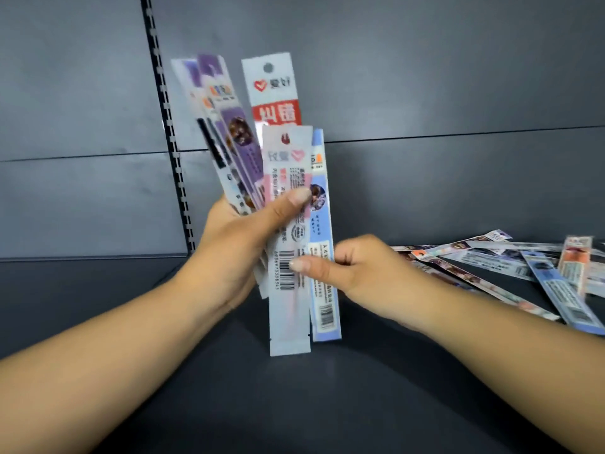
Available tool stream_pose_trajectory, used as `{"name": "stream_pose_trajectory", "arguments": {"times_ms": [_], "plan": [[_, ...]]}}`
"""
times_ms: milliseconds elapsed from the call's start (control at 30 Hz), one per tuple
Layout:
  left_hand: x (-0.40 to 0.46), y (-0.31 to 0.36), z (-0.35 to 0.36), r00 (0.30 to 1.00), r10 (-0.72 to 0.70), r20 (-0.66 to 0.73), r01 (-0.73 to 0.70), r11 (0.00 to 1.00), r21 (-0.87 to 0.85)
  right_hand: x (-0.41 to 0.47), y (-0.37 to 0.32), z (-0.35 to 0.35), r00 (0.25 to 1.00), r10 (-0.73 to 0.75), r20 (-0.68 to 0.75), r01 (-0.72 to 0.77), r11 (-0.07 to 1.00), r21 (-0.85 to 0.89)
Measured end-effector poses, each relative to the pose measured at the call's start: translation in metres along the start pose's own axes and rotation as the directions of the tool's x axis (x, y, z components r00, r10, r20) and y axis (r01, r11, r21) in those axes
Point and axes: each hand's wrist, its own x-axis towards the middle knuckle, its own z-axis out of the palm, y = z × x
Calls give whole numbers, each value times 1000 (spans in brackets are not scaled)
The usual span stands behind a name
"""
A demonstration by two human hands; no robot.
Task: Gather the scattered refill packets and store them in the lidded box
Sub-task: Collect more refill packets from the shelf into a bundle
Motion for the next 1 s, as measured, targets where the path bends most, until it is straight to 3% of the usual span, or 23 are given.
{"name": "stream_pose_trajectory", "arguments": {"times_ms": [100, 200, 267, 367, 500, 633, 733, 800, 933, 1000], "plan": [[-5, -10, 1, 993, -106, 49, 103, 993, 60, 1, 5, -2, 1000, 23, -8, -24, 995, -98], [-4, -14, 3, 989, -126, 74, 117, 986, 117, 4, 7, -9, 987, -80, -139, 41, 964, -263], [-3, -15, 3, 991, -117, 60, 109, 988, 112, 6, 6, -11, 972, -155, -176, 71, 910, -409], [-2, -18, 3, 988, -156, 15, 155, 987, 37, 6, 4, -9, 970, -181, -161, 80, 868, -490], [2, -18, -1, 980, -188, -65, 184, 980, -72, 7, 8, -12, 958, -191, -213, 67, 874, -482], [6, -21, -4, 971, -177, -162, 177, 984, -17, 8, 15, -19, 941, -139, -309, 3, 916, -401], [9, -23, -8, 960, -179, -214, 185, 983, 12, 7, 15, -21, 946, -113, -304, 14, 951, -308], [9, -21, -9, 961, -212, -175, 214, 977, -10, 6, 15, -19, 960, -132, -246, 61, 959, -277], [1, -18, -3, 952, -294, 79, 300, 951, -72, 4, 17, -8, 981, -182, -72, 152, 940, -305], [-1, -18, 0, 946, -304, 114, 313, 947, -69, 6, 16, -4, 987, -159, -8, 152, 958, -245]]}}
